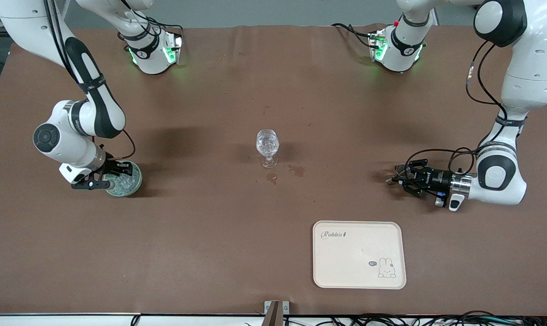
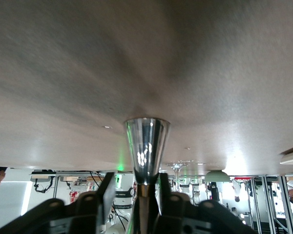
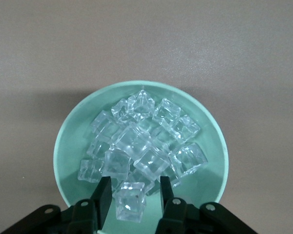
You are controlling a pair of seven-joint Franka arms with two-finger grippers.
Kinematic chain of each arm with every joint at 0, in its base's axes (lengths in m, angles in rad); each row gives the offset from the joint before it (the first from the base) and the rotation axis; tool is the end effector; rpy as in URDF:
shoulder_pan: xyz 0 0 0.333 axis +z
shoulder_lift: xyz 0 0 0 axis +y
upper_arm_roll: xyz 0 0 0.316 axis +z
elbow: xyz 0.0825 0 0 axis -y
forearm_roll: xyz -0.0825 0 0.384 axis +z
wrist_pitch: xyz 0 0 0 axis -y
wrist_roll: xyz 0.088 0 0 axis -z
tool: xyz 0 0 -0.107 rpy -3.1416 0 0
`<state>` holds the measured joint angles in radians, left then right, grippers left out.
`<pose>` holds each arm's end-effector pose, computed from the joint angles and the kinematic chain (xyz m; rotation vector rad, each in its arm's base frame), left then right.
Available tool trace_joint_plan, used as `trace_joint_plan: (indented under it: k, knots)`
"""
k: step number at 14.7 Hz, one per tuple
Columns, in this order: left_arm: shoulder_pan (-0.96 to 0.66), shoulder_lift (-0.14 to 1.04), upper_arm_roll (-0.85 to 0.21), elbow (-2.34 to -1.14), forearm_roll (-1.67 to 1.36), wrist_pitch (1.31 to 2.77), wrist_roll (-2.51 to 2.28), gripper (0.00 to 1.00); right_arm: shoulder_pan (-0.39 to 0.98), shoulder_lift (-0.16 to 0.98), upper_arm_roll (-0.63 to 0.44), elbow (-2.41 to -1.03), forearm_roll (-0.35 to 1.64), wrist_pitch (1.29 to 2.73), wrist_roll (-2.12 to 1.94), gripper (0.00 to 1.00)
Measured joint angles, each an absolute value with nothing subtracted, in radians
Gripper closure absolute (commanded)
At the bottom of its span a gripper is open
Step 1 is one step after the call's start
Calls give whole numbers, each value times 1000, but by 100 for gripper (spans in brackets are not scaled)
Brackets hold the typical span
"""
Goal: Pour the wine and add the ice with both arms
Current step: 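Grasp an ice cube with the right gripper while the left gripper grasps the jigger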
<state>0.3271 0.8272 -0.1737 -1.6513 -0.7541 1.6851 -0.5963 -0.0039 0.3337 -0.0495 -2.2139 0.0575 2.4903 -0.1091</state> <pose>0.6038 0.0331 0.1273 1.8829 1.2517 -1.1482 0.5457 -0.0298 0.2209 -3.1186 -0.0175 0.0857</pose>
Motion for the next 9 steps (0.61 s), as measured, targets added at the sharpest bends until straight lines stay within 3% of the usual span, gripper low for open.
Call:
trace_joint_plan:
  k: [3,6,9]
  knots:
    - [320,826,-197,-1642,-755,1685,-598,100,-4,338,-50,-2214,57,2491,-109,57]
    - [319,818,-226,-1606,-758,1657,-640,100,-4,340,-50,-2214,57,2491,-109,69]
    - [315,760,-301,-1573,-756,1640,-738,100,-4,340,-50,-2214,58,2491,-108,88]
